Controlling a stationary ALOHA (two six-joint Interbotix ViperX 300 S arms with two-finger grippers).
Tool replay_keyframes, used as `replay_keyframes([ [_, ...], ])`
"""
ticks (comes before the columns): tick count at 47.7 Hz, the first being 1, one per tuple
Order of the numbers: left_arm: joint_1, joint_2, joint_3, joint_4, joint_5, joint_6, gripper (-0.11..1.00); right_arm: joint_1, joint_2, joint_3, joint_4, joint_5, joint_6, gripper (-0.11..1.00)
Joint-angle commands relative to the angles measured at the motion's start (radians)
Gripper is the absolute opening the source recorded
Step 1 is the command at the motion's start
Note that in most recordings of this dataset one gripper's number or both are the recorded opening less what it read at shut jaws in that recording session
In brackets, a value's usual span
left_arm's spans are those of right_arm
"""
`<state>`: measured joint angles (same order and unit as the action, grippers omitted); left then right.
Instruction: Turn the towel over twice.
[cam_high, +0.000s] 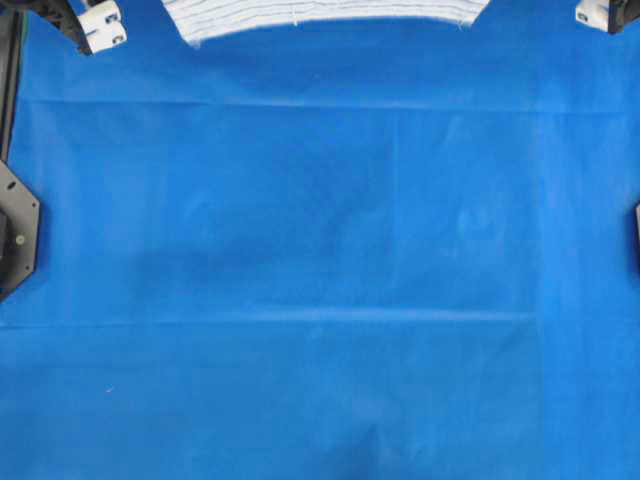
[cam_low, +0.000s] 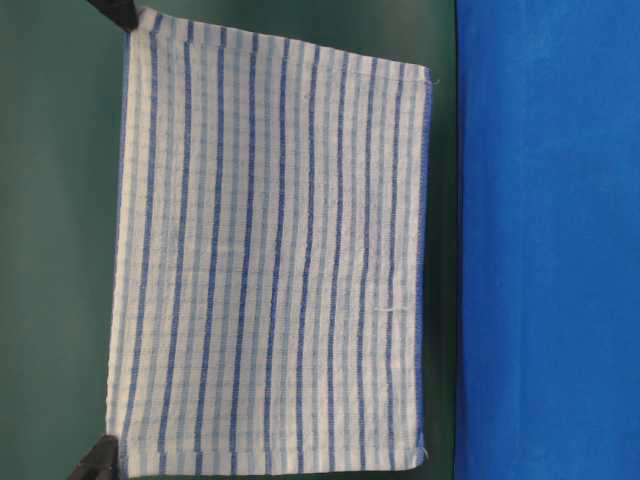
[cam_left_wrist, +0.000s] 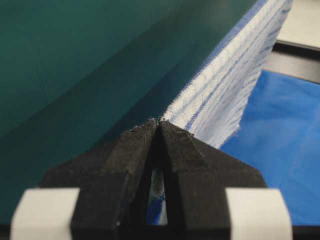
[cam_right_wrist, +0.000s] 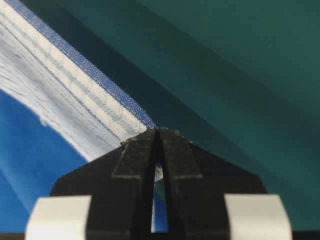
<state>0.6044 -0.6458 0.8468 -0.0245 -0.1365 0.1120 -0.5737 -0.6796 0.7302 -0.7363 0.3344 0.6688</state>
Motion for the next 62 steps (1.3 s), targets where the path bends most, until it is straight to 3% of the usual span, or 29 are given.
replay_keyframes([
  [1,-0.002,0.0,-0.023,-0.003,-0.002,-0.002,0.02,-0.002,0.0,-0.028,-0.006,0.02,-0.002,0.05],
  [17,-0.044,0.066,-0.025,-0.003,-0.008,-0.003,0.02,0.046,0.009,-0.017,0.0,0.133,0.014,0.05],
  [22,-0.098,0.067,0.0,-0.003,0.003,-0.003,0.02,0.112,0.008,0.002,0.02,0.196,0.023,0.05],
  [29,-0.213,0.052,0.061,-0.003,0.035,-0.014,0.02,0.264,0.009,0.058,0.107,0.287,0.075,0.05],
  [36,-0.325,0.061,0.137,-0.006,0.052,-0.031,0.02,0.434,0.02,0.133,0.163,0.314,0.187,0.05],
  [43,-0.436,0.112,0.23,-0.008,0.031,-0.071,0.02,0.58,0.069,0.202,0.164,0.313,0.336,0.05],
  [51,-0.538,0.207,0.285,-0.008,-0.032,-0.175,0.02,0.712,0.179,0.253,0.163,0.288,0.529,0.05],
  [62,-0.689,0.405,0.282,-0.008,-0.094,-0.308,0.02,0.868,0.36,0.25,0.163,0.229,0.715,0.05],
])
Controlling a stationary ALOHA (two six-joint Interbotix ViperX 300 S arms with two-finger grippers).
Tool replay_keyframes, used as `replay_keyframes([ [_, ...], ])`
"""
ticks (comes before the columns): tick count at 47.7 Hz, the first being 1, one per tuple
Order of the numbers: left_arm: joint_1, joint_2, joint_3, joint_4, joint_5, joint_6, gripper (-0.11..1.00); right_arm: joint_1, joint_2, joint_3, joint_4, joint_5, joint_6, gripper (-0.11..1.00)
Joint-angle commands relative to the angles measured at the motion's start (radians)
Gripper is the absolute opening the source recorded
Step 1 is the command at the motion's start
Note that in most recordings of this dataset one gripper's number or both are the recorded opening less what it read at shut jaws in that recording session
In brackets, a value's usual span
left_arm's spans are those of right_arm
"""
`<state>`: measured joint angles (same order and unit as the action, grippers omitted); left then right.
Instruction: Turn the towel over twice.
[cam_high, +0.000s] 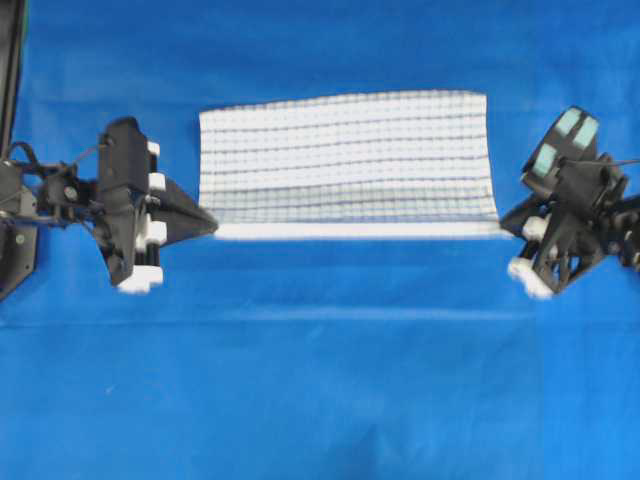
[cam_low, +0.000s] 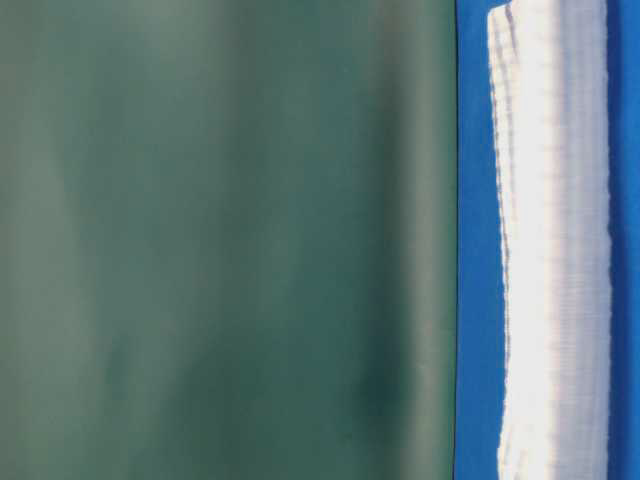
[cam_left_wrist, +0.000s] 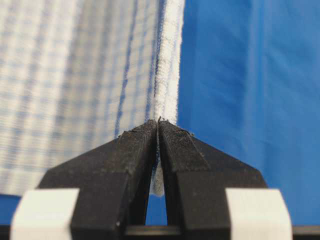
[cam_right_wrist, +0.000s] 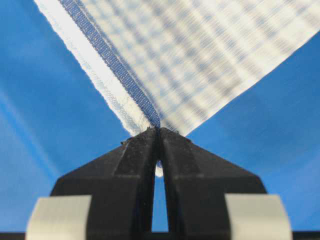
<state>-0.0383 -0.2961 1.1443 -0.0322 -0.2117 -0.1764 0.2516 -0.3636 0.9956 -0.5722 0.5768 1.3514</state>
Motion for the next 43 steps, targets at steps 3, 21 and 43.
replay_keyframes([
  [3,-0.084,0.104,-0.028,0.0,-0.026,-0.043,0.02,0.075,0.089,-0.021,-0.002,-0.029,0.074,0.05],
  [21,-0.262,0.242,-0.092,0.0,-0.035,-0.092,0.02,0.218,0.268,-0.117,-0.012,-0.052,0.225,0.05],
  [43,-0.272,0.242,-0.081,0.0,-0.028,-0.089,0.03,0.232,0.293,-0.152,-0.017,-0.051,0.23,0.05],
])
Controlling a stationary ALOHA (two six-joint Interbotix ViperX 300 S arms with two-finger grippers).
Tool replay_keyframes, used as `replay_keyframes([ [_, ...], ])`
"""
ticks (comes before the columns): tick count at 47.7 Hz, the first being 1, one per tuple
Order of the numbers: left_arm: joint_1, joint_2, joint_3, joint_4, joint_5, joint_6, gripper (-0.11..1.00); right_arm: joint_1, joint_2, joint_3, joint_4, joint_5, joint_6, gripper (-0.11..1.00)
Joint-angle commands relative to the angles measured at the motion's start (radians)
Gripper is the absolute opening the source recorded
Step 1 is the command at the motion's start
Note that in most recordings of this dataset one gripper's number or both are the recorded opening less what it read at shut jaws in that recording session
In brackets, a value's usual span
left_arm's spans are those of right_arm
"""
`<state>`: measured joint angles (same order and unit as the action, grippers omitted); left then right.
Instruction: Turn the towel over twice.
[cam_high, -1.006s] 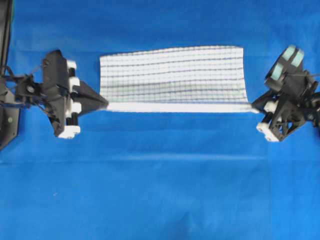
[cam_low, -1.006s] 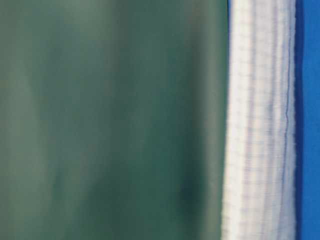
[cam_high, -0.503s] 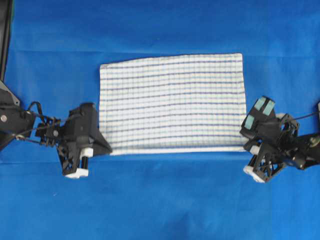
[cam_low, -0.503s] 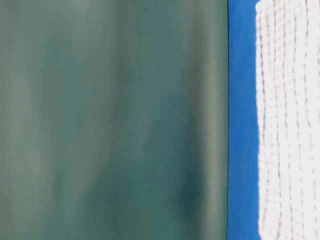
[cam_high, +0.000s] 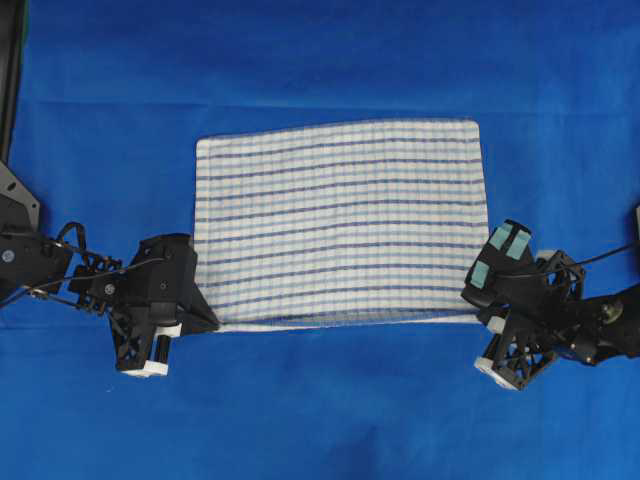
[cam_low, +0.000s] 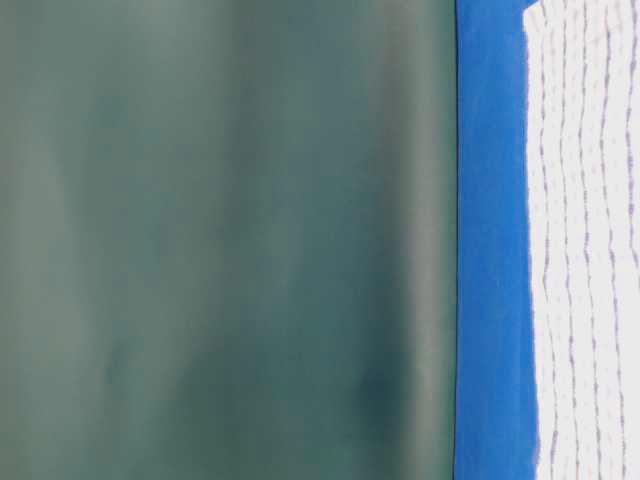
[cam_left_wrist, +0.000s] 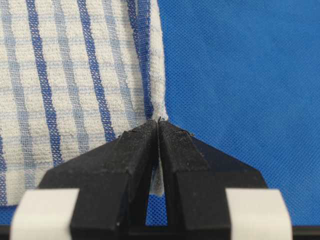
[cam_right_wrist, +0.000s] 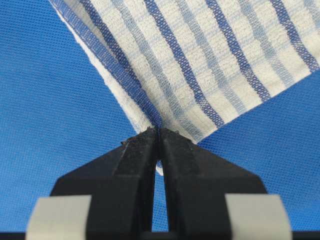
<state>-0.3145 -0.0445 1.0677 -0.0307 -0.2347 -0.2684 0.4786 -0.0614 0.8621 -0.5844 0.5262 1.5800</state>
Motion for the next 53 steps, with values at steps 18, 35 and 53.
replay_keyframes([
  [18,0.029,-0.031,-0.011,-0.002,0.04,0.012,0.46,0.005,-0.015,-0.06,-0.064,0.031,-0.003,0.28],
  [35,0.058,-0.273,-0.052,0.003,0.233,0.061,0.73,0.006,-0.21,-0.087,-0.279,0.183,-0.058,0.64],
  [53,0.21,-0.584,0.0,0.003,0.186,0.298,0.72,-0.003,-0.534,0.02,-0.64,0.258,-0.095,0.64],
])
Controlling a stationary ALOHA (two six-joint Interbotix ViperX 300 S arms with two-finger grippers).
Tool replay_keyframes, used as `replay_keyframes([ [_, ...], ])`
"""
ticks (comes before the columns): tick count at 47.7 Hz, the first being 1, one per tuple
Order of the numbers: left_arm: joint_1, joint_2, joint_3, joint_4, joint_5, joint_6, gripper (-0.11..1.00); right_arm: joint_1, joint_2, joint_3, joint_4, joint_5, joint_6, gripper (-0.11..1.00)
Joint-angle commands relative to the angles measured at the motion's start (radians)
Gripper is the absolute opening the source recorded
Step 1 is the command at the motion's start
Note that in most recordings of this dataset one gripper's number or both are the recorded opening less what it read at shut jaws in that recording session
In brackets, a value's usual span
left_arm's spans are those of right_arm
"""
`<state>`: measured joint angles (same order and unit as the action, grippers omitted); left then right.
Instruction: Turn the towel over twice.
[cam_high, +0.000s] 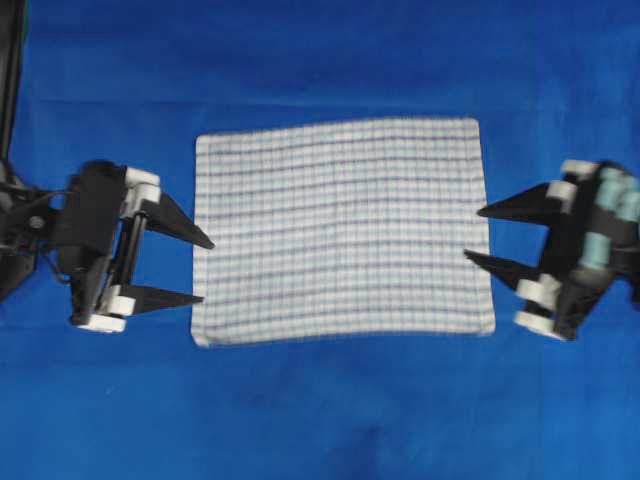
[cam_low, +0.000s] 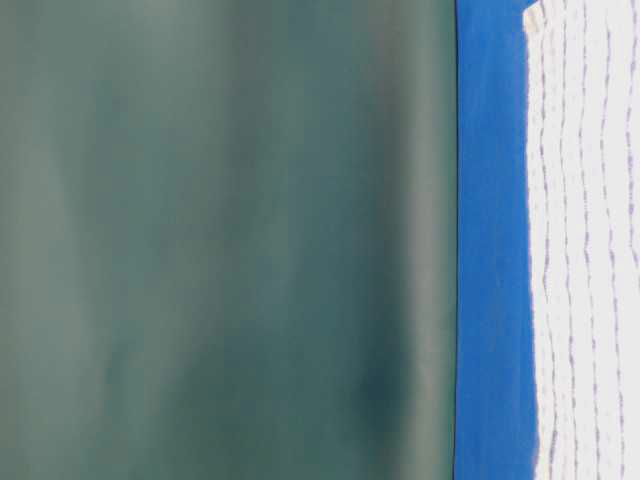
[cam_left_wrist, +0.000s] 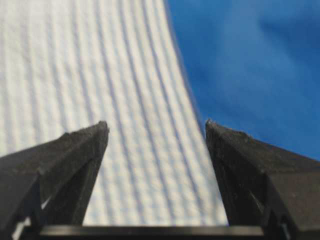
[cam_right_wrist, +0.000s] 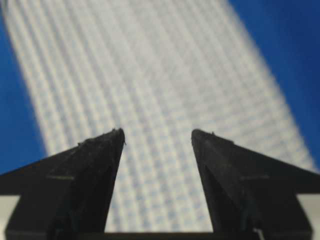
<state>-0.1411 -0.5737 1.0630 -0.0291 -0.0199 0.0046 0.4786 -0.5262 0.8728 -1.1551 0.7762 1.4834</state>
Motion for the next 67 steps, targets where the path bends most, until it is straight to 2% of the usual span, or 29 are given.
replay_keyframes([
  [1,0.048,-0.067,0.011,0.002,-0.037,0.034,0.72,-0.003,-0.087,0.014,-0.084,0.008,0.002,0.64],
  [7,0.094,-0.147,0.035,0.002,-0.051,0.072,0.72,-0.003,-0.212,0.055,-0.167,0.009,-0.011,0.64],
  [15,0.14,-0.259,0.086,0.003,-0.058,0.107,0.72,-0.005,-0.351,0.141,-0.207,0.031,-0.04,0.64],
  [26,0.175,-0.37,0.183,0.002,-0.106,0.112,0.72,-0.005,-0.439,0.238,-0.206,0.037,-0.011,0.64],
  [42,0.176,-0.379,0.193,0.002,-0.114,0.109,0.72,-0.005,-0.422,0.238,-0.206,0.037,0.026,0.64],
  [52,0.179,-0.411,0.189,0.002,-0.103,0.117,0.72,-0.005,-0.439,0.232,-0.206,0.041,0.015,0.64],
  [57,0.19,-0.462,0.181,0.002,-0.052,0.12,0.72,-0.005,-0.459,0.227,-0.204,0.043,0.006,0.64],
  [67,0.195,-0.581,0.166,0.002,0.1,0.118,0.72,-0.005,-0.508,0.236,-0.178,0.063,-0.06,0.64],
])
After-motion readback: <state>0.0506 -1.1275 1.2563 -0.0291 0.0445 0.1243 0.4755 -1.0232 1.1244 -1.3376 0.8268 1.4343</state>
